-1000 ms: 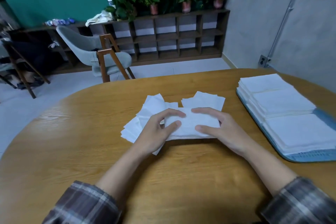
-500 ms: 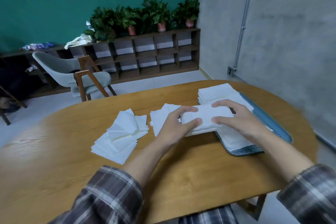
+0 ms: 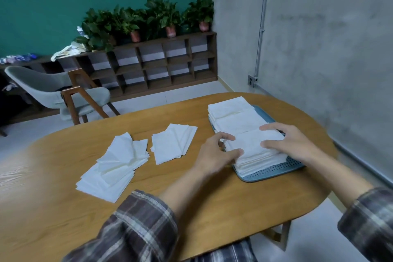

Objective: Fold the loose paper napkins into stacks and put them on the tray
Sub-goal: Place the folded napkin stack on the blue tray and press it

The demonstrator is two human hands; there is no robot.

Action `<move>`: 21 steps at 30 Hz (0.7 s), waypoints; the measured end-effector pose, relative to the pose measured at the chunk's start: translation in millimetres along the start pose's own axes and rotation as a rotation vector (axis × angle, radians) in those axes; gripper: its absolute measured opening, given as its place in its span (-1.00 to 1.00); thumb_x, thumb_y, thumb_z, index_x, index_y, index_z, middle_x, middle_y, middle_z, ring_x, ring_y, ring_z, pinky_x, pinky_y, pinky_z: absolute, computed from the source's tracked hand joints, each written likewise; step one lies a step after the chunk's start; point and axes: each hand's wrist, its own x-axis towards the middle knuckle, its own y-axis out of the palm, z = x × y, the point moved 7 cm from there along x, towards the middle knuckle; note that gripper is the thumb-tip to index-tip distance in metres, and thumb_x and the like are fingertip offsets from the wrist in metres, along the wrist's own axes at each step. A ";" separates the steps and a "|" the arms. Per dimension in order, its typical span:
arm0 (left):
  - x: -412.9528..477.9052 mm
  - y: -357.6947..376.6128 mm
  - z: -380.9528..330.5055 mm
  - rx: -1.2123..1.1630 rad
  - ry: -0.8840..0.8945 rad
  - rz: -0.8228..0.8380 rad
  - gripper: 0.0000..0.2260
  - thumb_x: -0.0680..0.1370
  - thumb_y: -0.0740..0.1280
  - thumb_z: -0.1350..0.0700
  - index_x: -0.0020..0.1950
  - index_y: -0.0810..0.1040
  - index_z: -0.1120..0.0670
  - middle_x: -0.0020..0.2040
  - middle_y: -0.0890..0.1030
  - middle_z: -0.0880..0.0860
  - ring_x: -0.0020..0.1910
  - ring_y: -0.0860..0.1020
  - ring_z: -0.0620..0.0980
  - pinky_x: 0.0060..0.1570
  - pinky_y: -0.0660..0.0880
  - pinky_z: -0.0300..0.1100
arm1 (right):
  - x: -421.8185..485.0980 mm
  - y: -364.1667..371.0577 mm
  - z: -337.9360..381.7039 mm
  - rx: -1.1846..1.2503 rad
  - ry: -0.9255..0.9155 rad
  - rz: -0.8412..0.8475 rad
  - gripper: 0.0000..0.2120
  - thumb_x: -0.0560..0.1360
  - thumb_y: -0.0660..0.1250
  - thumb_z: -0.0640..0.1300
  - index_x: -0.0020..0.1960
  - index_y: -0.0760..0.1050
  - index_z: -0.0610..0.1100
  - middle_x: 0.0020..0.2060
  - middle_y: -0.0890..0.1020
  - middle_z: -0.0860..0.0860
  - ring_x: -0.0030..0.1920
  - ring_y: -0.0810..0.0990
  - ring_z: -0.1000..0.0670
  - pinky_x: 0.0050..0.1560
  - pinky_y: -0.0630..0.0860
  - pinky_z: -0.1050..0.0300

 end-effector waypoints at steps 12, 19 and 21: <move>3.8 6.6 11.7 0.278 0.116 -0.072 -0.66 0.50 0.56 -0.14 0.24 0.61 -0.18 0.23 0.39 -0.08 0.15 0.51 -0.07 0.27 0.50 -0.15 | -1.7 -0.7 0.5 -0.370 -0.069 -0.060 -0.54 0.52 0.52 -0.02 0.41 0.60 0.08 0.47 0.49 0.06 0.49 0.38 -0.02 0.40 0.27 0.09; 16.7 18.0 -22.1 0.636 0.350 -0.071 -0.43 0.72 0.20 -0.19 0.67 0.27 0.05 0.71 0.10 0.05 0.68 0.05 0.04 0.64 0.07 -0.02 | 11.5 22.7 31.0 -0.660 -0.366 0.037 -0.42 0.70 0.21 0.13 0.68 0.18 0.08 0.69 0.07 0.11 0.68 -0.03 0.05 0.63 0.03 -0.03; 27.9 31.2 -11.3 0.781 0.245 0.069 -0.33 0.74 0.06 -0.21 0.73 -0.04 0.11 0.74 -0.15 0.07 0.71 -0.19 0.04 0.68 -0.13 0.01 | 23.0 33.4 21.8 -0.742 -0.310 0.156 -0.38 0.73 0.05 0.18 0.72 -0.04 0.09 0.70 -0.14 0.14 0.68 -0.23 0.11 0.64 -0.14 0.05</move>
